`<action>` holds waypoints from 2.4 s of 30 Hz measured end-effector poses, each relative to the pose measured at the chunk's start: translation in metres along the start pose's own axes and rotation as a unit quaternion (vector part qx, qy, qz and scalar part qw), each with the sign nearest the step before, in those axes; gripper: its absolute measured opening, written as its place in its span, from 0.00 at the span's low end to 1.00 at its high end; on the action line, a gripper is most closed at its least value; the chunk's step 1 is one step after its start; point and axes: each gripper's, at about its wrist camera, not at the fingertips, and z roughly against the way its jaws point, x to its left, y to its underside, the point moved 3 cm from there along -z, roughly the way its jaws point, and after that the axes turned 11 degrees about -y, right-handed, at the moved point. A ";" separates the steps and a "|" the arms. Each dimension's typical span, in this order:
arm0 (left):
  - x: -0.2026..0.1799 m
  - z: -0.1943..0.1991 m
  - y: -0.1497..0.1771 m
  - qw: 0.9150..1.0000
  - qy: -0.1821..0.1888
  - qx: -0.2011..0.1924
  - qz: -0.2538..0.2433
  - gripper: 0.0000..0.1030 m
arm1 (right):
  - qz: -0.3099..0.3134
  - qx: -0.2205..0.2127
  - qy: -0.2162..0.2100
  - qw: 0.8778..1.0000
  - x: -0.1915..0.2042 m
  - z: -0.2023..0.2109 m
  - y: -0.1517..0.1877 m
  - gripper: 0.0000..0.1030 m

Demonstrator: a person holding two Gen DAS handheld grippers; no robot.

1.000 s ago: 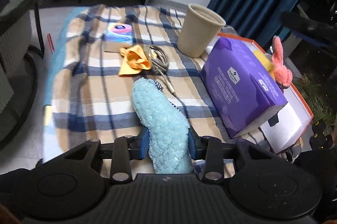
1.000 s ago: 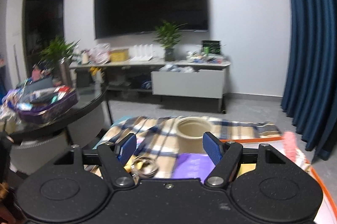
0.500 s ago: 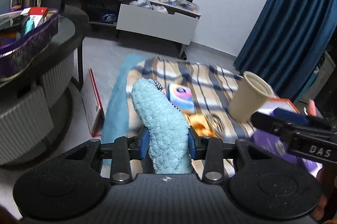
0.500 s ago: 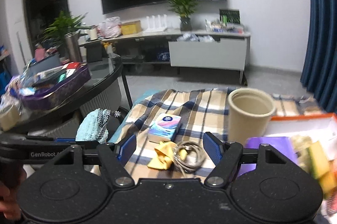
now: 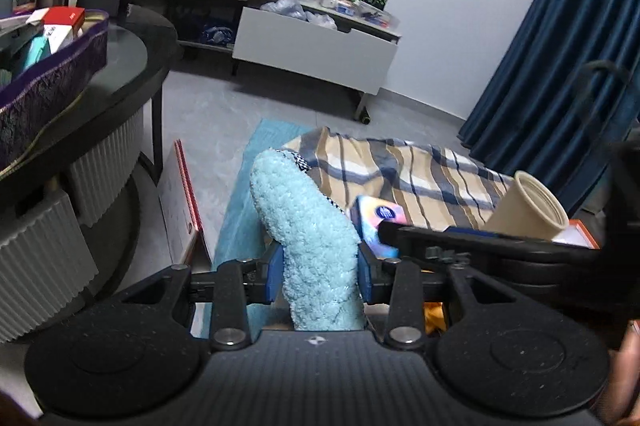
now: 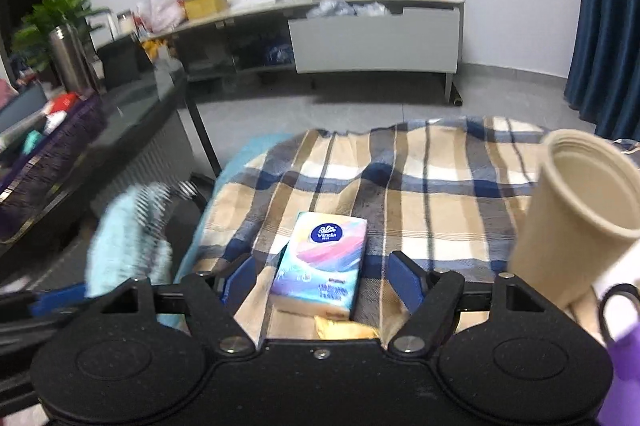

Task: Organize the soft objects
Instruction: 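Grasp the Vinda tissue pack on the blanket with the right tool, then carry the blue sock and tissue pack in both tools over the white box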

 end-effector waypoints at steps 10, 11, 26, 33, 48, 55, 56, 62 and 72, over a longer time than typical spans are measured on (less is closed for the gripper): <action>-0.001 0.000 -0.003 1.000 -0.010 -0.006 0.010 0.36 | 0.017 0.032 0.003 0.999 0.000 -0.035 0.001 0.64; -0.002 0.000 -0.003 1.000 -0.010 -0.007 0.011 0.36 | 0.019 0.024 0.002 1.000 0.001 -0.029 0.001 0.63; -0.040 0.044 0.006 0.999 -0.011 -0.028 -0.027 0.36 | 0.064 -0.056 -0.016 0.996 0.003 0.116 0.004 0.63; -0.064 0.066 0.016 0.999 -0.021 -0.024 -0.035 0.36 | 0.098 -0.080 -0.004 0.992 0.001 0.163 0.013 0.63; -0.099 0.087 0.022 0.998 -0.031 -0.030 -0.050 0.36 | 0.103 -0.114 0.000 0.988 -0.023 0.218 0.023 0.63; -0.113 0.092 0.026 0.997 -0.026 -0.031 -0.059 0.36 | 0.098 -0.125 0.004 0.987 -0.036 0.233 0.025 0.63; -0.114 0.093 0.026 0.997 -0.024 -0.031 -0.060 0.36 | 0.098 -0.126 0.005 0.987 -0.037 0.234 0.024 0.63; -0.125 0.097 0.029 0.997 -0.016 -0.031 -0.070 0.36 | 0.091 -0.135 0.009 0.987 -0.043 0.244 0.026 0.63; -0.137 0.102 0.030 0.996 -0.007 -0.031 -0.078 0.36 | 0.079 -0.148 0.017 0.986 -0.058 0.256 0.025 0.63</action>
